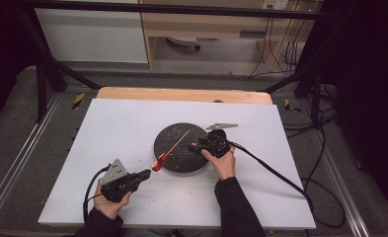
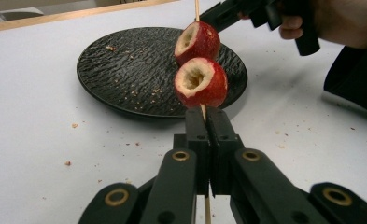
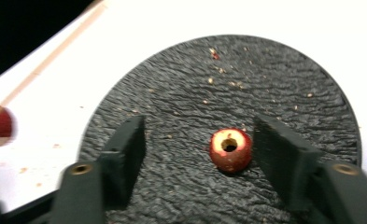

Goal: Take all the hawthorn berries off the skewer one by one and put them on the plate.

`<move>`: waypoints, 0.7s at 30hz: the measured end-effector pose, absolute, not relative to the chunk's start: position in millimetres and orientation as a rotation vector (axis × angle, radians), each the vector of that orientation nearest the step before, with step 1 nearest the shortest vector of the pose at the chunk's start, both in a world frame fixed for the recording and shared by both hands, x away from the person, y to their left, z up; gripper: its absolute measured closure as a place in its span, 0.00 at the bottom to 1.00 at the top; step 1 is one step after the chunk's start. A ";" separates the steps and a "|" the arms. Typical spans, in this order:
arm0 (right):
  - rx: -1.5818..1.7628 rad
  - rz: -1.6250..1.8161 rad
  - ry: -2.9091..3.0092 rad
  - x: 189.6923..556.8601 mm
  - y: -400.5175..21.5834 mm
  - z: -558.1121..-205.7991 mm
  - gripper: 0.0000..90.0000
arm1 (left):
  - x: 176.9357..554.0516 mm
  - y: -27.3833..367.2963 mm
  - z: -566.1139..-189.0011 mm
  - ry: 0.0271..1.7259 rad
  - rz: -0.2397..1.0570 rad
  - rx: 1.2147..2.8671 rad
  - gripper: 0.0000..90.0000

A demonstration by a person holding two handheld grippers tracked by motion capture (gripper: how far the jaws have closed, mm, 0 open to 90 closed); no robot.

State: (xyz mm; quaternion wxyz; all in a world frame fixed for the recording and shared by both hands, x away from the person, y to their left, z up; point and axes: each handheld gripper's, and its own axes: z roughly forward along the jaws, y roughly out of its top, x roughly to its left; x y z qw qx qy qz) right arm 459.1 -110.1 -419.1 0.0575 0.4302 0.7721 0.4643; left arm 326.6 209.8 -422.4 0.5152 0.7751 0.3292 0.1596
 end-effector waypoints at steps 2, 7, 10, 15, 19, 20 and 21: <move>1.283 1.434 2.325 453.4 -113.2 -413.4 0.30 | 326.7 209.3 -422.6 0.790 0.383 1.863 0.98; 1.215 1.418 2.352 440.4 -117.0 -403.2 0.15 | 326.5 207.1 -422.8 0.784 0.381 1.866 0.98; 1.184 1.440 2.358 432.4 -118.8 -398.9 0.10 | 326.4 205.7 -423.2 0.784 0.379 1.868 0.98; 1.168 1.480 2.354 418.5 -123.1 -394.2 0.05 | 326.0 202.9 -423.5 0.777 0.374 1.874 0.98; 1.151 1.481 2.366 408.1 -125.6 -393.9 0.03 | 325.7 199.1 -424.2 0.769 0.369 1.879 0.98; 1.143 1.486 2.373 404.6 -126.3 -394.3 0.03 | 325.6 198.0 -424.4 0.765 0.367 1.883 0.98; 1.137 1.492 2.378 402.0 -126.7 -395.1 0.03 | 325.4 196.9 -424.7 0.763 0.364 1.884 0.98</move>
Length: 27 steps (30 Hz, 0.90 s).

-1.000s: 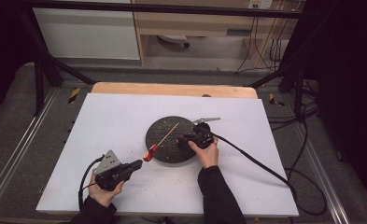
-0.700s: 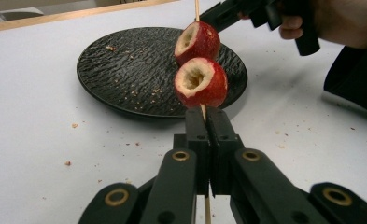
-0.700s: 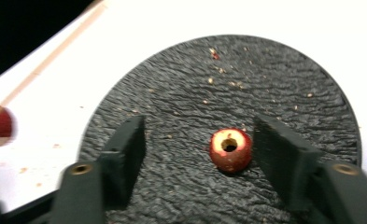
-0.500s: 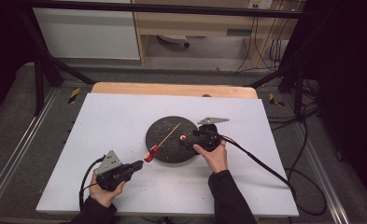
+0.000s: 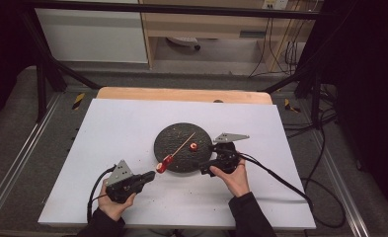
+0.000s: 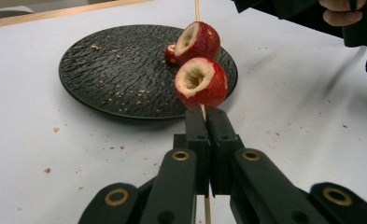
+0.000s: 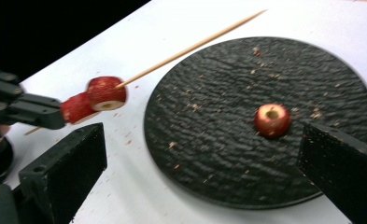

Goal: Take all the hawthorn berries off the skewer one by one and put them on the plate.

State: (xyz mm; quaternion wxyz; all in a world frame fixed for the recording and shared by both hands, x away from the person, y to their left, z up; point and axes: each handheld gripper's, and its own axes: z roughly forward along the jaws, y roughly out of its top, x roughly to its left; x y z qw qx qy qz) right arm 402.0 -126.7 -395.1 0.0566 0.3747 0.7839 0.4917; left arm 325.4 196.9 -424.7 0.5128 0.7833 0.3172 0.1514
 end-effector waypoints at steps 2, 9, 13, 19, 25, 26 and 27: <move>1.133 1.503 2.383 397.1 -127.4 -397.5 0.03 | 324.8 193.9 -425.1 0.756 0.359 1.891 0.98; 1.127 1.521 2.423 384.3 -125.9 -408.5 0.04 | 323.0 183.2 -427.2 0.735 0.342 1.908 0.98; 1.120 1.565 2.431 379.1 -124.3 -413.6 0.05 | 321.6 177.0 -428.4 0.720 0.332 1.918 0.98; 1.104 1.575 2.469 373.7 -121.9 -418.0 0.06 | 317.2 167.7 -430.0 0.692 0.316 1.930 0.98; 1.096 1.582 2.478 373.0 -120.1 -420.8 0.10 | 313.3 158.8 -432.1 0.663 0.302 1.950 0.98; 1.090 1.586 2.482 373.0 -119.8 -421.3 0.12 | 312.8 157.7 -432.3 0.659 0.299 1.952 0.98; 1.089 1.592 2.485 372.7 -119.5 -421.4 0.13 | 312.4 156.8 -432.6 0.655 0.299 1.955 0.98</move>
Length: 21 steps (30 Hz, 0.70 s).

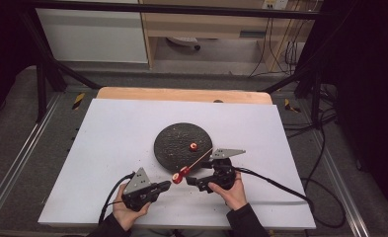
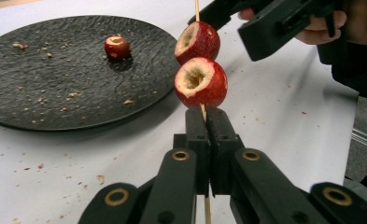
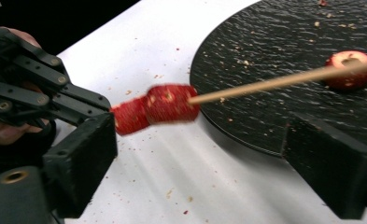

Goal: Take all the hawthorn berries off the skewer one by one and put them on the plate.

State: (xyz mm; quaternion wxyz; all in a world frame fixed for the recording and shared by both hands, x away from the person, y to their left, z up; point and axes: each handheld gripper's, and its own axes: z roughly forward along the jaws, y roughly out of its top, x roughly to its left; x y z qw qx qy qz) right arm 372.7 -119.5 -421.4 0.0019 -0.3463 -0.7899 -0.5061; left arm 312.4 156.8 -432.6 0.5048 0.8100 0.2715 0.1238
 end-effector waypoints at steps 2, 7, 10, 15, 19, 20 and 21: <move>-1.075 -1.601 -2.467 372.0 -119.0 -421.5 0.19 | 311.5 154.9 -433.2 0.650 0.294 1.958 0.98; -1.030 -1.609 -2.463 371.0 -117.9 -423.2 0.32 | 309.7 151.6 -434.1 0.637 0.285 1.964 0.98; -1.003 -1.607 -2.462 371.2 -117.6 -424.2 0.41 | 308.9 150.1 -434.3 0.630 0.284 1.966 0.98; -0.985 -1.598 -2.454 370.8 -117.4 -424.6 0.52 | 308.7 149.6 -434.2 0.627 0.284 1.966 0.98; -0.976 -1.591 -2.441 370.5 -117.6 -424.4 0.59 | 308.6 149.5 -434.4 0.627 0.280 1.962 0.98; -0.974 -1.590 -2.441 370.4 -117.8 -424.5 0.61 | 308.3 149.3 -434.4 0.626 0.280 1.961 0.98; -0.974 -1.588 -2.439 370.4 -117.9 -424.5 0.62 | 308.1 149.2 -434.3 0.624 0.281 1.962 0.98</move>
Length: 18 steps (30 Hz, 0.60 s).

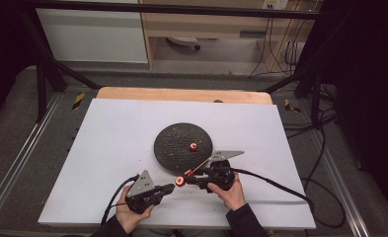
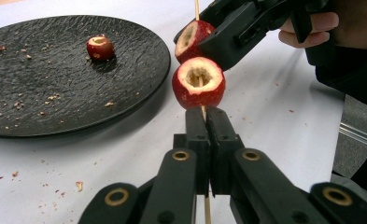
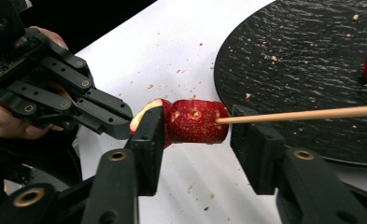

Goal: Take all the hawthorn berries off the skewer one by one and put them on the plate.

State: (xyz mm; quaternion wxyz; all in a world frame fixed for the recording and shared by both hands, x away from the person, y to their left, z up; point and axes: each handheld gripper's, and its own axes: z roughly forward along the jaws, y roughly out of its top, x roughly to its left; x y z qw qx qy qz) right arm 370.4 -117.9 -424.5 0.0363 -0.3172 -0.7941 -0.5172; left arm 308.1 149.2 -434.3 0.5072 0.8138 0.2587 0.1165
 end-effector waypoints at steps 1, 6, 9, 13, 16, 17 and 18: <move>-0.973 -1.589 -2.433 370.5 -118.1 -424.5 0.64 | 308.0 149.1 -434.2 0.622 0.279 1.961 0.98; -0.980 -1.586 -2.414 370.1 -118.8 -423.9 0.67 | 307.8 149.0 -434.1 0.620 0.278 1.958 0.98; -0.986 -1.589 -2.408 370.6 -119.5 -424.0 0.68 | 307.8 149.0 -434.2 0.619 0.279 1.958 0.98; -1.011 -1.612 -2.395 371.2 -123.2 -422.4 0.68 | 307.9 149.7 -434.0 0.621 0.280 1.955 0.98; -1.024 -1.632 -2.390 372.0 -128.1 -420.4 0.68 | 308.0 149.9 -433.9 0.618 0.280 1.954 0.98; -1.029 -1.636 -2.385 372.0 -129.5 -419.6 0.68 | 307.9 149.8 -434.0 0.619 0.279 1.953 0.98; -1.032 -1.639 -2.380 372.1 -130.7 -418.8 0.68 | 307.8 149.8 -433.9 0.617 0.279 1.955 0.98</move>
